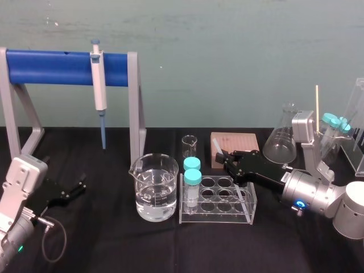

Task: Pick up the stirring rod with one hand, then place it down.

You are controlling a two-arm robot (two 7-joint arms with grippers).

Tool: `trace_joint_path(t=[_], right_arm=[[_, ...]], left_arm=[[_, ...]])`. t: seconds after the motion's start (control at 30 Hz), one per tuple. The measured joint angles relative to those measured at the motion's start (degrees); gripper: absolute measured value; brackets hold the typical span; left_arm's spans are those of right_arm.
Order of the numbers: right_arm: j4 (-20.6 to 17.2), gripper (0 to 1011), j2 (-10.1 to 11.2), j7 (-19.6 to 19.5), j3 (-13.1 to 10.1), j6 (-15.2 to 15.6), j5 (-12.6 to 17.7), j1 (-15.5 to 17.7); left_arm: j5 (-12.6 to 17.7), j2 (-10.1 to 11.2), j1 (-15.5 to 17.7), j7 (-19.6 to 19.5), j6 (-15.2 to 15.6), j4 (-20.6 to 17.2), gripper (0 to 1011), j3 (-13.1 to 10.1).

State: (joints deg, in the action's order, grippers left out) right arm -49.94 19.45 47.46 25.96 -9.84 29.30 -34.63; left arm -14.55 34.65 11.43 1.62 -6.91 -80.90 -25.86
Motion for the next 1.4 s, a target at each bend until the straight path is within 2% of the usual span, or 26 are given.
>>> trace_joint_path(t=[0.37,0.6,0.93,1.0,1.2,1.4], right_arm=[[-0.38,70,0.10,-0.08,0.00,-0.16,-0.04,0.16],[-5.77,70,1.28,-2.22,-0.78,-3.66,-0.78,2.63],[-12.81,70,2.14,-3.75,-2.74,-7.03,0.25,5.32],[-13.49,70,2.11,-4.13,-3.06,-8.11,0.23,5.58],[-15.18,70,0.91,-6.35,-5.23,-15.01,-0.56,6.49],[-14.70,70,-0.38,-7.88,-7.40,-20.72,-1.49,7.22]], left_arm=[[0.00,0.00,0.00,0.00,0.00,0.00,1000,0.00],[0.00,0.00,0.00,0.00,0.00,0.00,1000,0.00],[0.00,0.00,0.00,0.00,0.00,0.00,1000,0.00],[0.00,0.00,0.00,0.00,0.00,0.00,1000,0.00],[0.00,0.00,0.00,0.00,0.00,0.00,1000,0.00],[0.00,0.00,0.00,0.00,0.00,0.00,1000,0.00]])
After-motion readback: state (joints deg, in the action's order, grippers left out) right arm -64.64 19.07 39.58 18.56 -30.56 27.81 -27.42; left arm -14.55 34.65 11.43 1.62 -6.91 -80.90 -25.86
